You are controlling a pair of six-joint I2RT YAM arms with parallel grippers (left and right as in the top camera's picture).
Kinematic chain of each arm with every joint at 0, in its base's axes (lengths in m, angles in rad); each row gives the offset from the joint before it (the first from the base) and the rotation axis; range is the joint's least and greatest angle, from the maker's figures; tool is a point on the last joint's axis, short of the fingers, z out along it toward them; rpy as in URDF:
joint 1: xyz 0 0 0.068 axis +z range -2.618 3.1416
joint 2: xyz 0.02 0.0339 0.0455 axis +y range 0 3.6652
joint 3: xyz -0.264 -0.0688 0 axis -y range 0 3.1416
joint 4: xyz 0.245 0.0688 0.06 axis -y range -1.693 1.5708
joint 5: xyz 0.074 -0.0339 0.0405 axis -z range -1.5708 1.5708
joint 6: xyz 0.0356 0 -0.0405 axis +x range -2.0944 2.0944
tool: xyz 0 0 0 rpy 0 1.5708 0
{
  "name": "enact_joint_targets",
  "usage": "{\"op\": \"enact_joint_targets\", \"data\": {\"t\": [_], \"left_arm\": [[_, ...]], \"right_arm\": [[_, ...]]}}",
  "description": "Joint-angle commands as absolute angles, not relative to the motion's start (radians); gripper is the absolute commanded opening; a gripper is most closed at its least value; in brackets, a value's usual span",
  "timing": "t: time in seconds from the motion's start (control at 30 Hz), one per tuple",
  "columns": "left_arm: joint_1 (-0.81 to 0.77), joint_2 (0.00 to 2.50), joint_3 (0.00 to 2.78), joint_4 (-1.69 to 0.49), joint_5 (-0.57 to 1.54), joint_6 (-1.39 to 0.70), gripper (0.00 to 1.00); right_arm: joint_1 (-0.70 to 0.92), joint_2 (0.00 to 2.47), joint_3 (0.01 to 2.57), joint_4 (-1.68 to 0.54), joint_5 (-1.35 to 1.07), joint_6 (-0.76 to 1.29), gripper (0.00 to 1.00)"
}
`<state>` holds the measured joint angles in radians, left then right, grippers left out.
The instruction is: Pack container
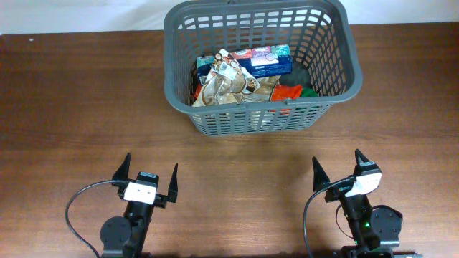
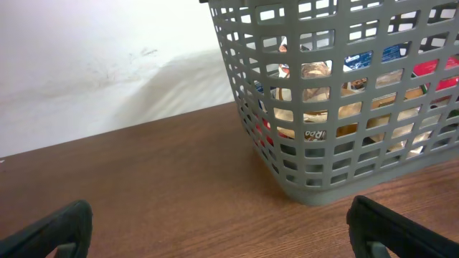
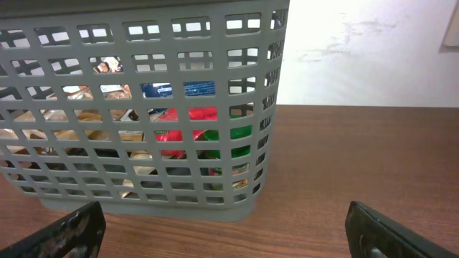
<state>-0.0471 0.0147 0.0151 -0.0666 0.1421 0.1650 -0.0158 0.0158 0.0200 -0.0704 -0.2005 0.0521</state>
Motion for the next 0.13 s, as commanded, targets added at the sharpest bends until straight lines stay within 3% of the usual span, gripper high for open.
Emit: {"op": "enact_joint_targets", "data": {"t": [0.0,0.1], "left_arm": [[-0.041,0.005,0.008,-0.068,0.134,0.178,0.99],[-0.041,0.005,0.008,-0.068,0.134,0.178,1.00]], "right_arm": [[-0.007,0.004,0.009,-0.067,-0.198,0.061,0.99],[-0.007,0.004,0.009,-0.067,-0.198,0.061,0.99]]}}
